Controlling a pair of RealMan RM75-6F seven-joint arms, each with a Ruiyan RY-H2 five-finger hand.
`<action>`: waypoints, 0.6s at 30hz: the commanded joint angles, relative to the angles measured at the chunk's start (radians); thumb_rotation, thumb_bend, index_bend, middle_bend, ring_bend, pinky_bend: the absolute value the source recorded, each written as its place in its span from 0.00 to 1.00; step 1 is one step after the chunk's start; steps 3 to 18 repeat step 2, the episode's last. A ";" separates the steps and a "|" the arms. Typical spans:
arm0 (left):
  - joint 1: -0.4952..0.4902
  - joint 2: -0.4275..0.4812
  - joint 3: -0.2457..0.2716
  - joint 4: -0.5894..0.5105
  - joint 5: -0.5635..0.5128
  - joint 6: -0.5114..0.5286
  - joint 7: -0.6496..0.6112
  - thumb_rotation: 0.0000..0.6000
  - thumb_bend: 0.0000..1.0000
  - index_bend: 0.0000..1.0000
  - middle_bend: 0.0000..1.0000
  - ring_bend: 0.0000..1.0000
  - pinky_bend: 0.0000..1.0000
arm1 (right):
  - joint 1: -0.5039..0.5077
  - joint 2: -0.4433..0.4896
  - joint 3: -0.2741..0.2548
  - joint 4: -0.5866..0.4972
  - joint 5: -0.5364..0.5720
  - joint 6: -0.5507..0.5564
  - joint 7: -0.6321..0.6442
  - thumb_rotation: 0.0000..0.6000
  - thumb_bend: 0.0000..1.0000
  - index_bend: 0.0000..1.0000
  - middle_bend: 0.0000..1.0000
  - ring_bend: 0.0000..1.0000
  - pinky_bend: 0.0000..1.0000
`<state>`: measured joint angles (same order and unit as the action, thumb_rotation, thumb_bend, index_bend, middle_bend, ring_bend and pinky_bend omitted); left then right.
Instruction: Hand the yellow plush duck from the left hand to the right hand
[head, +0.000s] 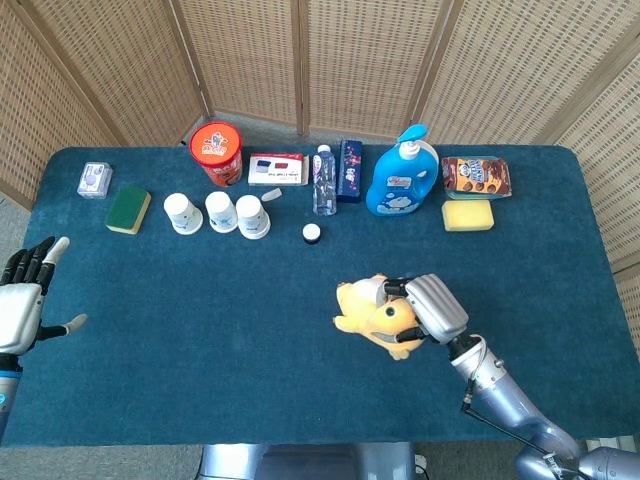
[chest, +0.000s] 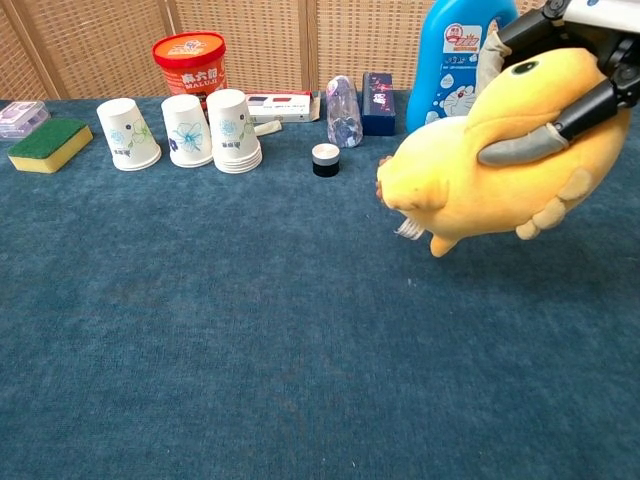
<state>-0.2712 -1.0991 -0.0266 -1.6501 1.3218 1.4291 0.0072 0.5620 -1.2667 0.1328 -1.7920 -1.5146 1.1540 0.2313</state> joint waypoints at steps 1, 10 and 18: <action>0.005 0.003 -0.001 -0.003 0.018 0.004 -0.007 1.00 0.00 0.00 0.00 0.00 0.00 | -0.001 -0.001 -0.002 0.002 -0.001 0.000 -0.002 1.00 0.38 0.72 0.74 0.71 1.00; 0.005 0.002 -0.001 -0.002 0.023 0.001 -0.006 1.00 0.00 0.00 0.00 0.00 0.00 | -0.002 -0.001 -0.002 0.003 -0.001 0.001 -0.004 1.00 0.38 0.72 0.74 0.71 1.00; 0.005 0.002 -0.001 -0.002 0.023 0.001 -0.006 1.00 0.00 0.00 0.00 0.00 0.00 | -0.002 -0.001 -0.002 0.003 -0.001 0.001 -0.004 1.00 0.38 0.72 0.74 0.71 1.00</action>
